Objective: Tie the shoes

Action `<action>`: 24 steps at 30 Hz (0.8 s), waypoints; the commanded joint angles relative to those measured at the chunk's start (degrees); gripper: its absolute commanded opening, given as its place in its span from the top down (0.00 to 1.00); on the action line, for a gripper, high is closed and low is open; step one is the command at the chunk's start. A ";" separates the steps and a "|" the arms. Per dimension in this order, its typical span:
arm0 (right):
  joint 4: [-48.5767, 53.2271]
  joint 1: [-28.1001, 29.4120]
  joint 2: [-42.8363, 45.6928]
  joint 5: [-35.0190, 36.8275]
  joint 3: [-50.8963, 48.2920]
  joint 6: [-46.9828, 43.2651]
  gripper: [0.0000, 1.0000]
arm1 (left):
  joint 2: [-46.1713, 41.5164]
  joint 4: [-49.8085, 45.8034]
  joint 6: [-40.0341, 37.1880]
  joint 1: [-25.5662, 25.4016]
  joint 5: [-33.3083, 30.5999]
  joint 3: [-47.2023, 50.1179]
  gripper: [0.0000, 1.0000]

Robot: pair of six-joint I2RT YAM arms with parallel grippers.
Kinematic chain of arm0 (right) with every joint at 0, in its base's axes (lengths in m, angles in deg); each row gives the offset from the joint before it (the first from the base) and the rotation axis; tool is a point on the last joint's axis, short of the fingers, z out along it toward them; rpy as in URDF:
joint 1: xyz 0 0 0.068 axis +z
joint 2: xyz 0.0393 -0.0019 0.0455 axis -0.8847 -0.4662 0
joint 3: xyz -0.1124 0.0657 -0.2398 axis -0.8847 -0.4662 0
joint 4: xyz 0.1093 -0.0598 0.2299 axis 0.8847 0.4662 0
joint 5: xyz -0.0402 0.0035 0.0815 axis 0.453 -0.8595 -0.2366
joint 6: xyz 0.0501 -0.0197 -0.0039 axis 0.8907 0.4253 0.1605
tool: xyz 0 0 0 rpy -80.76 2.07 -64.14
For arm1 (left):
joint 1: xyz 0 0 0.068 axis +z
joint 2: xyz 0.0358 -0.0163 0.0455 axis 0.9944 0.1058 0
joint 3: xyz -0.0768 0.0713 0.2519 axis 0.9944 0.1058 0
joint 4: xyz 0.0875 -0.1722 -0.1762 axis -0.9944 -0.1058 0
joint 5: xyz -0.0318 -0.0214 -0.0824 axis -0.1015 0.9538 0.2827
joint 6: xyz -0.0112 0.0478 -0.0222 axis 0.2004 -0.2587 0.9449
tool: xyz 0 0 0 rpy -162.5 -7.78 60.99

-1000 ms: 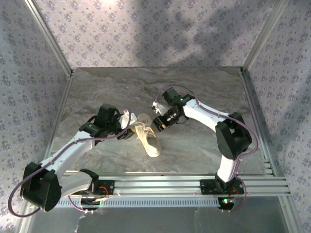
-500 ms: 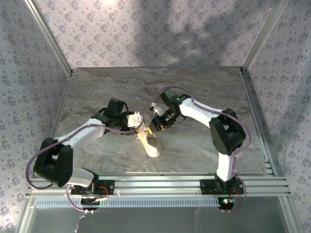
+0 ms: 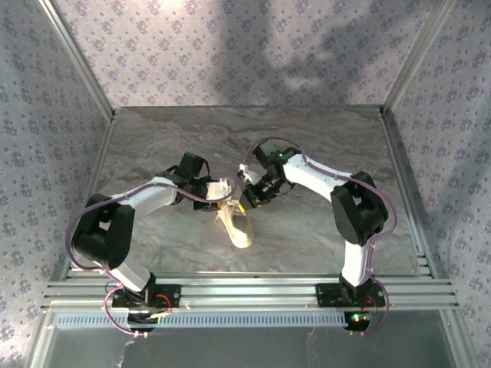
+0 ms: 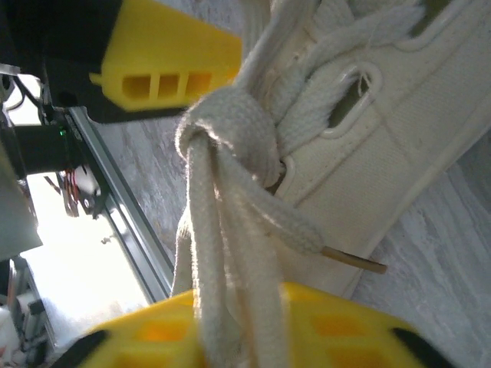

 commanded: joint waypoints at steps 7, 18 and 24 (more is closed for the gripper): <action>5.33 -1.00 1.53 2.64 1.88 -2.82 1.00 | -4.52 -3.60 0.47 -0.17 2.70 -0.27 1.00; 11.27 -1.81 -0.86 2.35 8.10 -4.95 1.00 | -9.08 -9.02 6.92 -5.63 -1.79 -2.65 1.00; 13.26 -2.55 -2.47 3.42 9.20 -6.25 1.00 | -9.59 -11.60 10.91 -6.66 -4.07 -3.24 1.00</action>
